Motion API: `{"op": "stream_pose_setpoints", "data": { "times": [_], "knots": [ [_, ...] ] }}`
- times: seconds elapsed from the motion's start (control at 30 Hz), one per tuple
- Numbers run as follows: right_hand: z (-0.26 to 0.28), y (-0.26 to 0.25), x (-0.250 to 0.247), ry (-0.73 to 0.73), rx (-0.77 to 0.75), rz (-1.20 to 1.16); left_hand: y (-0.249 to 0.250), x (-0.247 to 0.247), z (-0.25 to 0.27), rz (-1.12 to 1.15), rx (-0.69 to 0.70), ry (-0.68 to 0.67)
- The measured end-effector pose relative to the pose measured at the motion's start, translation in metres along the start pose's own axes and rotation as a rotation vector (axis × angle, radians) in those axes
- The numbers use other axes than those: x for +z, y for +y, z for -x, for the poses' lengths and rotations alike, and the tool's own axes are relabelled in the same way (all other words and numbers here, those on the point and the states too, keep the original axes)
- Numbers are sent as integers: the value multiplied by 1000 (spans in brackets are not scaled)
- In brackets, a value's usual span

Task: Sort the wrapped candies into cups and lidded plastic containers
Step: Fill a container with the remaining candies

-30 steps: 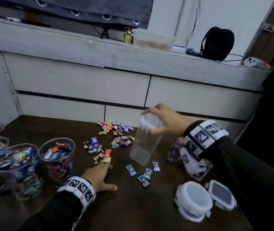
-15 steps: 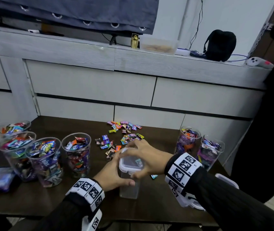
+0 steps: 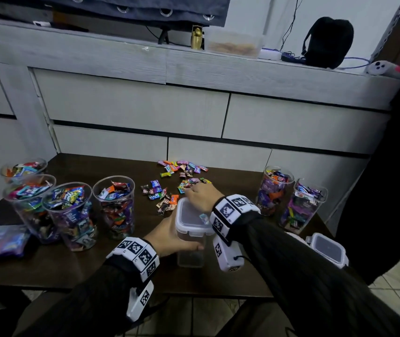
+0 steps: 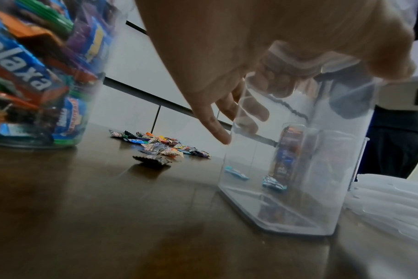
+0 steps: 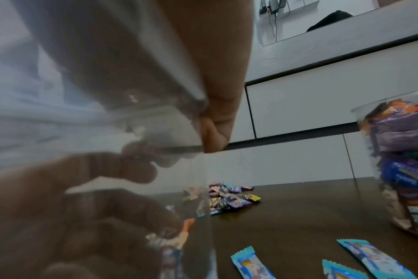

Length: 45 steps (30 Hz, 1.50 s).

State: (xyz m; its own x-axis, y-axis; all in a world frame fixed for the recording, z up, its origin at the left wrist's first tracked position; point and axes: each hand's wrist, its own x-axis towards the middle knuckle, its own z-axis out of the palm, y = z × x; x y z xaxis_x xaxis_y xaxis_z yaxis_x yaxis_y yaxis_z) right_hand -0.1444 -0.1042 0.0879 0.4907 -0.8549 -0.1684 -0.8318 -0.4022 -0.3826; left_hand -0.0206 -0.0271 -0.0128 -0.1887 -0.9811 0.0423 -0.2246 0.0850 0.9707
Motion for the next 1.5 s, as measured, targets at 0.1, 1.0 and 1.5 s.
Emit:
{"op": "stream_pose_setpoints", "data": {
  "times": [0.1, 1.0, 1.5],
  "knots": [
    [-9, -4, 4, -103, 44, 46, 2, 1, 2, 2, -6, -15],
    [6, 20, -3, -136, -2, -163, 14, -3, 13, -60, 56, 6],
    [13, 27, 3, 177, 184, -130, 22, 29, 8, -98, 56, 411]
  ]
}}
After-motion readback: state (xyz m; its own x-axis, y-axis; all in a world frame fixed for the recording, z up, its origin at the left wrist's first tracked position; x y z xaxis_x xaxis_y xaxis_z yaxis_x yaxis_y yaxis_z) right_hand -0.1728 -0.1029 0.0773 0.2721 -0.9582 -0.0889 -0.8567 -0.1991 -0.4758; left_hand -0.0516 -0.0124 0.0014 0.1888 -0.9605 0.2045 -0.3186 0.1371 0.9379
